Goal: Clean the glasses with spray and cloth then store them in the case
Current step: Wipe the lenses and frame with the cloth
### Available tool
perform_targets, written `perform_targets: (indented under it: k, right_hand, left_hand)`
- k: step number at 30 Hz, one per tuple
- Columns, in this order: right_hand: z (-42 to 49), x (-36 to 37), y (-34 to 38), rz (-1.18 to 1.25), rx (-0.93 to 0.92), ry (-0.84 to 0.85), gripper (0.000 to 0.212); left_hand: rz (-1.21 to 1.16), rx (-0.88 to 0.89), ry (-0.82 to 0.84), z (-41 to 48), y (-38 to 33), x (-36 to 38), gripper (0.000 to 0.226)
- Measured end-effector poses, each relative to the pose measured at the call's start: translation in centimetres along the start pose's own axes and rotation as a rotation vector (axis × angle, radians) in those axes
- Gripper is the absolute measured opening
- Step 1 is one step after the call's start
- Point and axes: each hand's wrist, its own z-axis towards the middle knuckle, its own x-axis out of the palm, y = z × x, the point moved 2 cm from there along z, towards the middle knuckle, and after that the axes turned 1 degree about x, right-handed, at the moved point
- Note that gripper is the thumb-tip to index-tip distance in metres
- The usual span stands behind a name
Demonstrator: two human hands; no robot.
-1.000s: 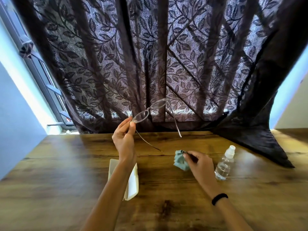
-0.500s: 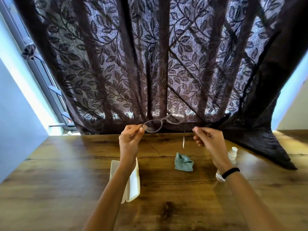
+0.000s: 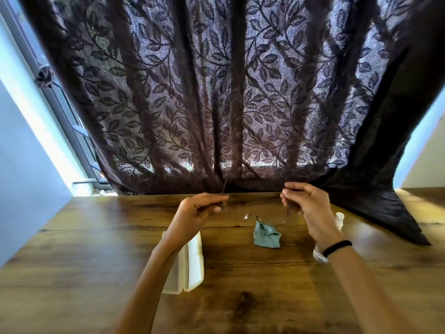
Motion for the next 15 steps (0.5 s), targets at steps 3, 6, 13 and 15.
perform_targets:
  k: [3, 6, 13, 15]
  right_hand:
    - [-0.3, 0.1, -0.2, -0.094, -0.121, -0.008, 0.024]
    - [-0.6, 0.2, -0.4, -0.195, -0.245, -0.026, 0.026]
    - [-1.4, 0.9, -0.9, -0.524, -0.489, -0.032, 0.026]
    - [-1.9, 1.5, -1.0, -0.641, -0.57, -0.014, 0.023]
  left_hand:
    - [0.02, -0.031, -0.03, -0.3, 0.0, 0.2, 0.037]
    - [0.0, -0.087, -0.098, -0.6, 0.0, 0.6, 0.031]
    - [0.096, -0.244, -0.154, -0.9, 0.0, 1.9, 0.023]
    - [0.093, -0.242, -0.193, -0.9, -0.2, 2.3, 0.024]
